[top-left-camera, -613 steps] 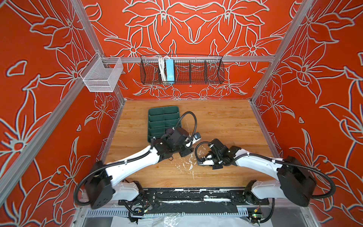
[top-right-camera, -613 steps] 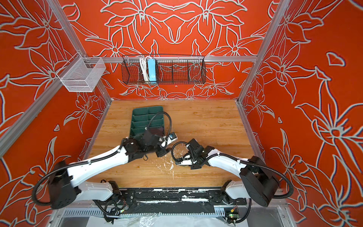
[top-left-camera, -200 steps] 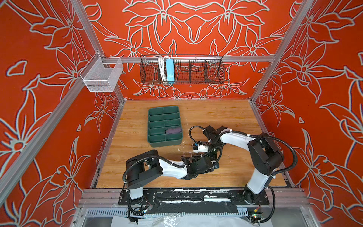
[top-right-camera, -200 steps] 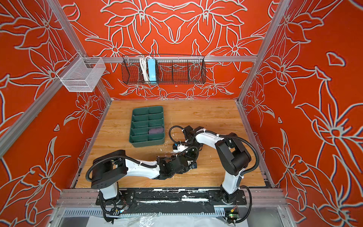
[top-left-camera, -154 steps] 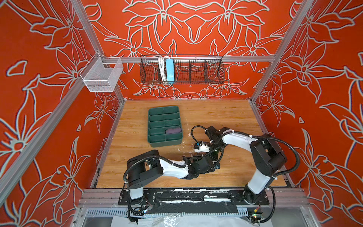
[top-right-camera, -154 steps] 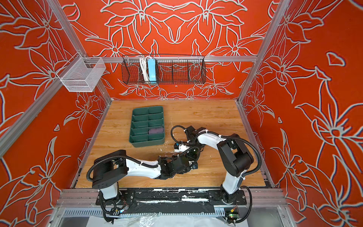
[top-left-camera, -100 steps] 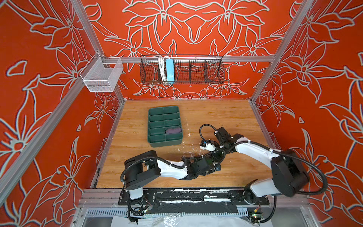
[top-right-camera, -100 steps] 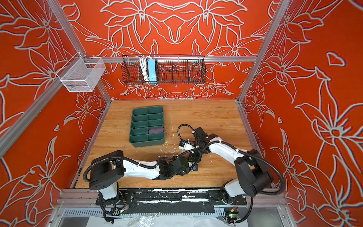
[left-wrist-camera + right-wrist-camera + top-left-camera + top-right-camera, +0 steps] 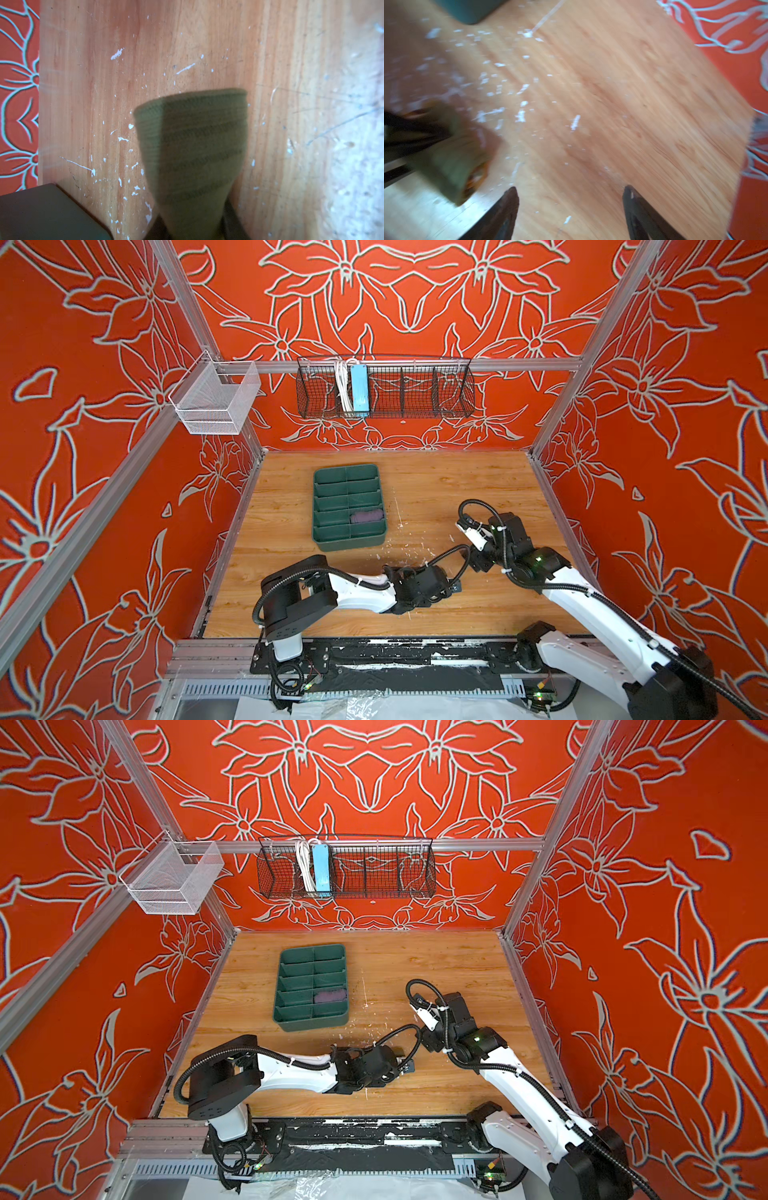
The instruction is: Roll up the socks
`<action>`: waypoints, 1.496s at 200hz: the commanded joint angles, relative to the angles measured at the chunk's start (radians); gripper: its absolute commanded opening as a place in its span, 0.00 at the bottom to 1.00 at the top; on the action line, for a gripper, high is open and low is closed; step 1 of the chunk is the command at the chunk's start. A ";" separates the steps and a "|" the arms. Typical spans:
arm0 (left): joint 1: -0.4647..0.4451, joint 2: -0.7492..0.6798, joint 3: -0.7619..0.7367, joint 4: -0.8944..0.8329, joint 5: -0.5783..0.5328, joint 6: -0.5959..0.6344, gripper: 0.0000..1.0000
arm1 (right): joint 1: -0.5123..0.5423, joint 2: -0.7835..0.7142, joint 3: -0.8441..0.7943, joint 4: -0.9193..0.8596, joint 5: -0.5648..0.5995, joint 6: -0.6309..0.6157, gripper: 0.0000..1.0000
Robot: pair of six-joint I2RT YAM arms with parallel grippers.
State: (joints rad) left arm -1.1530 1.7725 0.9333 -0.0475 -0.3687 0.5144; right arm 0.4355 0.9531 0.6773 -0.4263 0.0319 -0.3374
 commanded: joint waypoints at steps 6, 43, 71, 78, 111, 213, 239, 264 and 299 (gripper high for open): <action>0.038 0.041 0.070 -0.266 0.168 -0.029 0.00 | -0.015 -0.087 -0.030 0.117 0.221 0.182 0.79; 0.124 0.166 0.310 -0.580 0.459 -0.109 0.00 | -0.020 -0.304 -0.082 0.189 0.266 0.324 0.76; 0.212 0.280 0.449 -0.713 0.642 -0.159 0.00 | -0.020 -0.475 -0.126 0.129 0.089 0.260 0.72; 0.234 0.301 0.475 -0.739 0.682 -0.161 0.00 | -0.020 -0.511 -0.136 0.101 0.009 0.210 0.71; 0.314 0.368 0.534 -0.790 0.801 -0.163 0.00 | -0.019 -0.563 -0.155 -0.155 -0.393 -0.108 0.69; 0.351 0.464 0.599 -0.841 0.873 -0.147 0.00 | 0.210 -0.017 -0.159 0.097 -0.286 -0.627 0.62; 0.351 0.461 0.589 -0.828 0.901 -0.151 0.00 | 0.212 0.080 -0.204 0.252 -0.233 -0.656 0.62; 0.351 0.467 0.588 -0.826 0.919 -0.151 0.00 | 0.212 0.146 -0.224 0.347 -0.152 -0.667 0.64; 0.351 0.480 0.611 -0.856 0.910 -0.141 0.00 | 0.210 0.207 -0.233 0.417 -0.112 -0.697 0.67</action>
State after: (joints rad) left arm -0.7845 2.1616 1.5822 -0.7982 0.5941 0.3653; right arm 0.6395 1.1271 0.4526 -0.1238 -0.1387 -0.9852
